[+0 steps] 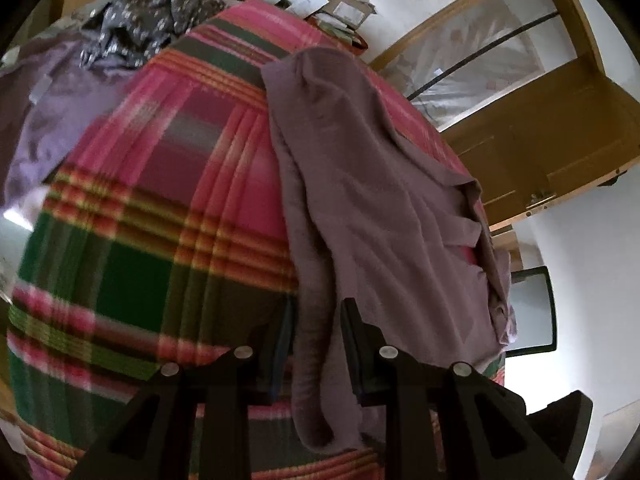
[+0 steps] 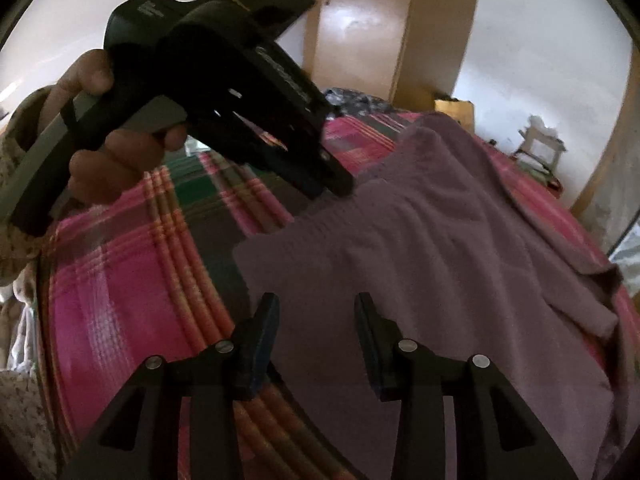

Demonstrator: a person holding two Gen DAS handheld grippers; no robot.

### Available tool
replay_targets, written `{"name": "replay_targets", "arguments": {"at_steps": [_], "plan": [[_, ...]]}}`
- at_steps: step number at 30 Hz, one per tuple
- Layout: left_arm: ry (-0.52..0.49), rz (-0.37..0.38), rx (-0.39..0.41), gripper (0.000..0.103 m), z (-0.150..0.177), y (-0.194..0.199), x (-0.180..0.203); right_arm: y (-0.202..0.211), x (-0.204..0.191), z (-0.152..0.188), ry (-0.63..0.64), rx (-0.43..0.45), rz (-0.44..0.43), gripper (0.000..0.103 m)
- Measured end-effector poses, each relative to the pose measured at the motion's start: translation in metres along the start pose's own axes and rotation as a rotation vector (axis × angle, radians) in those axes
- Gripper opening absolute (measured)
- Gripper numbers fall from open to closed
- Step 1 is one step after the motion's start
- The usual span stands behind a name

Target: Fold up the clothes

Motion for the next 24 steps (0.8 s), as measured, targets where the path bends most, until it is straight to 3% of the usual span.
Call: {"name": "replay_targets", "arguments": {"at_steps": [7,14,17,24], "plan": [[0.060,0.046,0.005,0.025,0.009,0.004,-0.008,-0.002,-0.006,-0.004,0.016,-0.016,0.026,0.041],[0.075,0.061,0.005,0.025,0.016,0.006,-0.009,0.012,-0.014,-0.004,0.006,0.039,0.015,0.041],[0.081,0.067,0.006,0.025,0.016,0.007,-0.009,0.011,-0.020,-0.005,0.041,0.047,0.020,0.047],[0.089,0.083,0.005,0.025,0.017,0.010,-0.009,-0.007,-0.025,-0.009,0.134,0.007,0.130,0.048]]}}
Point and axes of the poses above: each gripper's, at about its wrist camera, not at the fingertips, and y roughly against the way its jaws point, x to its right, z to its underside, the point moved 8 cm from there along -y, roughly the way its jaws point, and after that the axes turned 3 degrees about x, right-handed, at the moved point
